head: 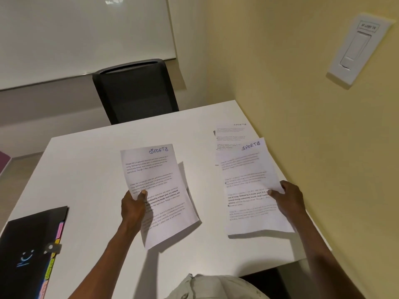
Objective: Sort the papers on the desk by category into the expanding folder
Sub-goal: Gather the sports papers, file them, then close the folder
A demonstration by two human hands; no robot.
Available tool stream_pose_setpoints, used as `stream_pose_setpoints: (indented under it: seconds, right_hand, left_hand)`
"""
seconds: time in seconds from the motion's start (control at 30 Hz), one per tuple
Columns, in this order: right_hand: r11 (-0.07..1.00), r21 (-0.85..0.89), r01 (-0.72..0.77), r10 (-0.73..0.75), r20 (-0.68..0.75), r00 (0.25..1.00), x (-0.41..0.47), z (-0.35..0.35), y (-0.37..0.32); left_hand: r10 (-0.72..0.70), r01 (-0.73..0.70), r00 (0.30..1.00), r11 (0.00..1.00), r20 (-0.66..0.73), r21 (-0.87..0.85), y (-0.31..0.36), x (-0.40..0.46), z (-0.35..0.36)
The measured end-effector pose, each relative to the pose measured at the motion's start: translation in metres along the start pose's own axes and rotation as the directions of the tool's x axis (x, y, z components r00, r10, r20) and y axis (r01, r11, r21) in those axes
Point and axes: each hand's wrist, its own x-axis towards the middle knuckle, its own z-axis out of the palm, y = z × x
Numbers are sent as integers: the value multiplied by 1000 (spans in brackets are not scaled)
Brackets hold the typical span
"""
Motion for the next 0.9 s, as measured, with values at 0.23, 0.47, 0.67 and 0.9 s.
stream_pose_setpoints:
  seconds: [0.23, 0.47, 0.67, 0.9]
  right_hand:
    - [926, 379, -10, -102, 275, 956, -23, 25, -97]
    - [947, 321, -18, -108, 368, 923, -50, 89, -155]
    - [889, 452, -79, -134, 421, 897, -58, 105, -187]
    - [892, 451, -33, -134, 333, 933, -79, 146, -197]
  left_hand:
    - [24, 8, 976, 989, 218, -146, 14, 10, -9]
    - [36, 119, 905, 935, 423, -335, 36, 10, -18]
    - [54, 176, 836, 917, 547, -359, 50, 21, -41]
    - [-51, 263, 835, 911, 548, -317, 41, 36, -35]
